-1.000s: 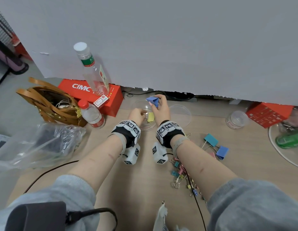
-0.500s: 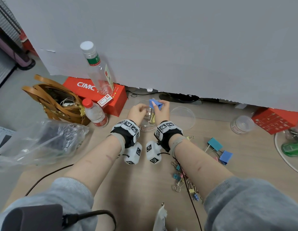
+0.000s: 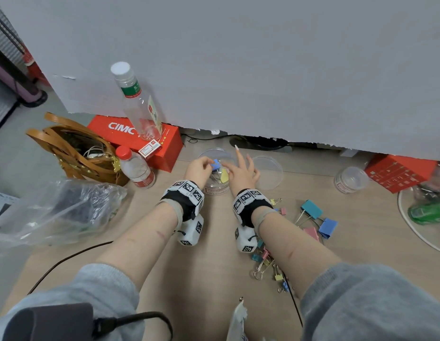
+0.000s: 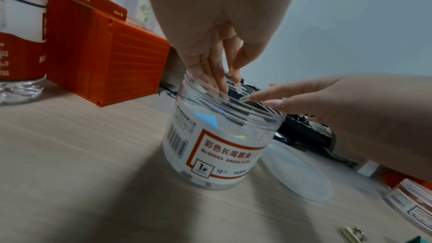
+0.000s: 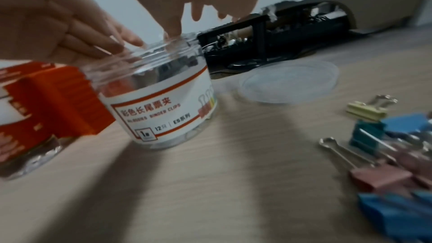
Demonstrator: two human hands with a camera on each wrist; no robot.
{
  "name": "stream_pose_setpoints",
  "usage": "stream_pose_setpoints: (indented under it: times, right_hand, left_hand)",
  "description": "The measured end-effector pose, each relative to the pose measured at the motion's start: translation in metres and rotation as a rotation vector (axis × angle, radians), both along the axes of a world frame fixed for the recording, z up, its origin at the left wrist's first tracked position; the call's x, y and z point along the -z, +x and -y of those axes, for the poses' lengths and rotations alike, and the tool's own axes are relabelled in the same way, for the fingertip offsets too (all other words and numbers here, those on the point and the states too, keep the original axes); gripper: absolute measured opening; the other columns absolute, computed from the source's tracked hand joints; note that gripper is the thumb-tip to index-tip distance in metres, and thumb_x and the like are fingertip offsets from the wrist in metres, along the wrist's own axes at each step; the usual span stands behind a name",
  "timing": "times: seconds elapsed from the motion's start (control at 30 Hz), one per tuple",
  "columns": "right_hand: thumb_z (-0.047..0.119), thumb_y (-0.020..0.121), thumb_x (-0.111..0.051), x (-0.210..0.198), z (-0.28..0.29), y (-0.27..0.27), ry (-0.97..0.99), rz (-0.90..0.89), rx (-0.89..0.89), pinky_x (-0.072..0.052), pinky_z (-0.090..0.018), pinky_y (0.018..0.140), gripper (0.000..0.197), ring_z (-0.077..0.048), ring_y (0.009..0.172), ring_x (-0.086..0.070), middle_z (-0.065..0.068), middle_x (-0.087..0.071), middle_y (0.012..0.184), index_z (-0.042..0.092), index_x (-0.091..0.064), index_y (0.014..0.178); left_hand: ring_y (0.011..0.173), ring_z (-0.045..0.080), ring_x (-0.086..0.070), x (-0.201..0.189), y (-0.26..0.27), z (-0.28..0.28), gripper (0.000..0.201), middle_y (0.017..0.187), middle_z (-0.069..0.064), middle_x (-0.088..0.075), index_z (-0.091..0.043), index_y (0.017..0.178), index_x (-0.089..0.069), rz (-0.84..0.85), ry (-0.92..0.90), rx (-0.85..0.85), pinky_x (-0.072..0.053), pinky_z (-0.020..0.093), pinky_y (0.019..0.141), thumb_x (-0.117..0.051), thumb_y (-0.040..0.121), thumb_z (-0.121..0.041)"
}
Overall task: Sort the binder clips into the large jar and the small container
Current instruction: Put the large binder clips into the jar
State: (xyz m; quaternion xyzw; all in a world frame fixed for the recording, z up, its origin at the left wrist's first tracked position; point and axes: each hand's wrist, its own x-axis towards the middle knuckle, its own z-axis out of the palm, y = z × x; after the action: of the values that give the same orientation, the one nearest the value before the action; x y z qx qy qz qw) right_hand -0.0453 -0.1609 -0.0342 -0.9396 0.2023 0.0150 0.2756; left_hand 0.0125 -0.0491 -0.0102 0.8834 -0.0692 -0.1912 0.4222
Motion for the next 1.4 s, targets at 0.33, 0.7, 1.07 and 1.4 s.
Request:
stream_pose_setpoints:
  times: [0.33, 0.7, 1.07, 1.4]
  right_hand:
    - [0.009, 0.088, -0.043, -0.002, 0.074, -0.063, 0.084, 0.099, 0.368, -0.022, -0.035, 0.103, 0.036, -0.017, 0.130, -0.037, 0.004, -0.046, 0.138, 0.023, -0.052, 0.120]
    - [0.027, 0.083, -0.065, 0.026, 0.175, -0.163, 0.197, -0.189, 0.428, -0.042, -0.040, 0.096, 0.041, -0.033, 0.111, -0.052, -0.016, -0.048, 0.124, 0.005, -0.050, 0.114]
    - [0.021, 0.074, -0.072, 0.039, 0.187, -0.190, 0.101, -0.425, -0.136, -0.041, -0.037, 0.098, 0.049, -0.028, 0.116, -0.047, -0.013, -0.047, 0.123, 0.009, -0.048, 0.116]
    - [0.012, 0.081, -0.064, 0.034, 0.193, -0.194, 0.063, -0.409, -0.129, -0.037, -0.038, 0.098, 0.046, -0.031, 0.122, -0.040, -0.016, -0.044, 0.128, 0.001, -0.042, 0.120]
  left_hand:
    - [0.098, 0.028, -0.055, -0.003, -0.034, 0.054, 0.027, 0.104, 0.016, -0.060, -0.001, 0.092, -0.066, 0.219, -0.032, 0.027, -0.031, 0.020, 0.076, -0.042, 0.083, 0.006]
    - [0.108, 0.030, -0.058, 0.043, -0.118, 0.155, 0.032, 0.115, 0.017, -0.063, -0.004, 0.114, -0.059, -0.142, 0.155, 0.504, -0.044, 0.034, 0.094, -0.063, 0.082, -0.006]
    - [0.096, 0.026, -0.059, 0.060, -0.160, 0.212, 0.050, 0.108, 0.011, -0.062, -0.005, 0.120, -0.046, -0.140, 0.310, 0.461, -0.046, 0.034, 0.084, -0.070, 0.077, -0.016]
    - [0.090, 0.025, -0.056, 0.063, -0.165, 0.218, 0.040, 0.094, 0.005, -0.060, -0.008, 0.105, -0.051, -0.247, 0.247, 0.409, -0.042, 0.030, 0.076, -0.074, 0.073, -0.015]
